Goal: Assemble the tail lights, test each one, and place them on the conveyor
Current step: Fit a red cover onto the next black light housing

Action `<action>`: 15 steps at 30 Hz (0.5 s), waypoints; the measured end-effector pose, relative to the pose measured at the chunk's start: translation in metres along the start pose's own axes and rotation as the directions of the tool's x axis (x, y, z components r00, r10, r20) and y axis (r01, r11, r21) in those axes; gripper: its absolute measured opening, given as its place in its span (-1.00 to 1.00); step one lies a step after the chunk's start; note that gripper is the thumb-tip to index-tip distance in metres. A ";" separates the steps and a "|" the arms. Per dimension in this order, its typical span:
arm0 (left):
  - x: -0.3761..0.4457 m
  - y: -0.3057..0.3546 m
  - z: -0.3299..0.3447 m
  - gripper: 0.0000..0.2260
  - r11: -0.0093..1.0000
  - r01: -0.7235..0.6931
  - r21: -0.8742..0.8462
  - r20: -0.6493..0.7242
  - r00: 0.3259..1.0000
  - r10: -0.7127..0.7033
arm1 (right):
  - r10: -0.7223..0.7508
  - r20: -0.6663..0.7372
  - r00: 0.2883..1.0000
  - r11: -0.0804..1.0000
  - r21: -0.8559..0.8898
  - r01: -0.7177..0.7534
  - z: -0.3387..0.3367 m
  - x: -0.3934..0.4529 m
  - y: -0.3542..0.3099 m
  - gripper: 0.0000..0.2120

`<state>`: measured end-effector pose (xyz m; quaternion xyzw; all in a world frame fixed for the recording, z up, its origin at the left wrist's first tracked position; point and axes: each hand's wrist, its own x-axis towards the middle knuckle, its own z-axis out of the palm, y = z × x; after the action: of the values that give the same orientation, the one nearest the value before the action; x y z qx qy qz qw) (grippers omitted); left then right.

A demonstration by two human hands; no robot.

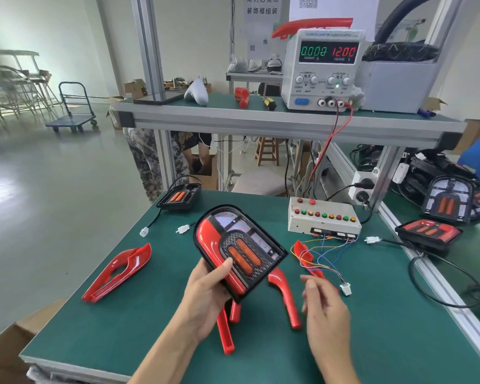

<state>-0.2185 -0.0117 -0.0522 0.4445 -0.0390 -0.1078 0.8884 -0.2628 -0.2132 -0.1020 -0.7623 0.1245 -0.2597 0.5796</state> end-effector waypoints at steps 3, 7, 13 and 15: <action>-0.003 -0.001 0.000 -0.62 1.000 0.005 0.005 0.007 1.000 -0.005 | -0.086 -0.031 0.996 0.944 -0.323 0.071 -0.015 0.031 0.005 -0.85; -0.004 -0.006 0.000 -0.64 1.000 0.014 -0.019 -0.009 1.000 -0.015 | -0.001 0.062 0.998 0.618 -0.785 0.049 -0.019 0.058 0.012 -0.82; -0.006 -0.006 -0.001 -0.48 0.998 0.023 0.056 -0.011 1.000 -0.022 | 0.081 0.181 0.980 0.229 -0.960 0.158 -0.015 0.076 0.002 -0.71; -0.005 -0.005 -0.001 -0.50 0.996 0.014 0.091 -0.009 1.000 -0.014 | 0.113 0.243 0.963 0.175 -0.959 0.221 -0.017 0.079 -0.002 -0.73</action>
<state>-0.2244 -0.0131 -0.0568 0.4854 -0.0373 -0.1103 0.8665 -0.2060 -0.2657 -0.0769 -0.9858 0.1577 -0.0376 -0.0441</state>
